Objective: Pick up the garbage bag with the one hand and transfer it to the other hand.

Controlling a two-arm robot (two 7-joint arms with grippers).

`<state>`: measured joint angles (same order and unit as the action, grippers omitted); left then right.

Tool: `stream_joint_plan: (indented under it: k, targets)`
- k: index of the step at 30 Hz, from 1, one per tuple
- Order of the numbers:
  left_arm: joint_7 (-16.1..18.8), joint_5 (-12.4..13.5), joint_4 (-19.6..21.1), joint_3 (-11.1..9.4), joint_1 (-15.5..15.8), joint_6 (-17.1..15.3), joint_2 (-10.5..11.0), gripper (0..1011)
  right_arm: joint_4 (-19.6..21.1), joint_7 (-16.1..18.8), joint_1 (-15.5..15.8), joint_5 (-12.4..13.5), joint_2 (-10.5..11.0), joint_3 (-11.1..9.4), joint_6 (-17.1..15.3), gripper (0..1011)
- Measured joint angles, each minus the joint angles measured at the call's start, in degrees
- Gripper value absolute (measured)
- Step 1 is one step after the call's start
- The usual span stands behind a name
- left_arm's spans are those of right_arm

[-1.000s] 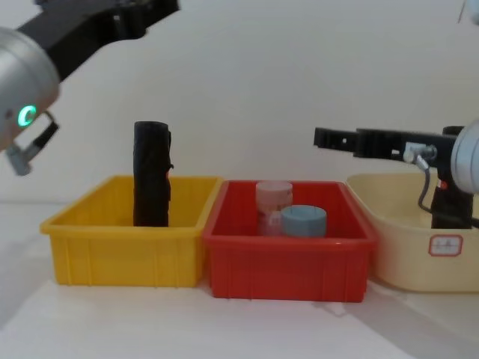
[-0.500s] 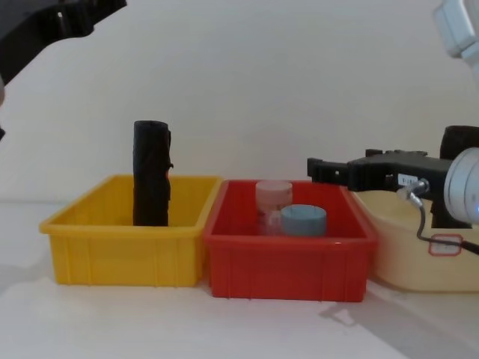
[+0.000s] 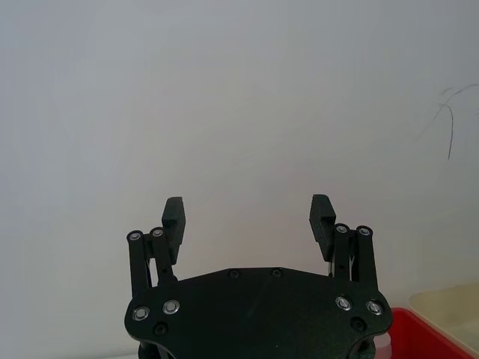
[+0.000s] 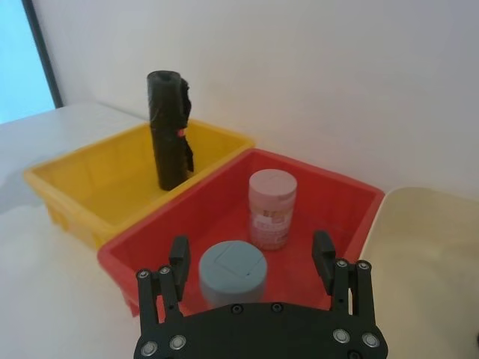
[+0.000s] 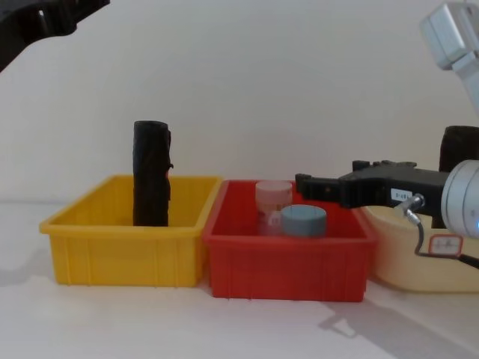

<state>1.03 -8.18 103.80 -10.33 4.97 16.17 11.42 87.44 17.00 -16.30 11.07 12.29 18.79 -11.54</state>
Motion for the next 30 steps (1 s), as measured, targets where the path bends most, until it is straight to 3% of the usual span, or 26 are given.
stream_joint_plan:
  k: [10, 30]
  targets:
    - [0.4, 0.2, 0.4, 0.2, -0.4, 0.1, 0.0, 1000, -0.4, 1.2, -0.2, 1.3, 0.3, 0.7, -1.3, 1000]
    - [0.6, 0.3, 0.6, 0.4, -0.7, 0.1, 0.0, 1000, -5.3, 1.4, -2.7, 2.2, -0.3, 2.3, -2.4, 1000]
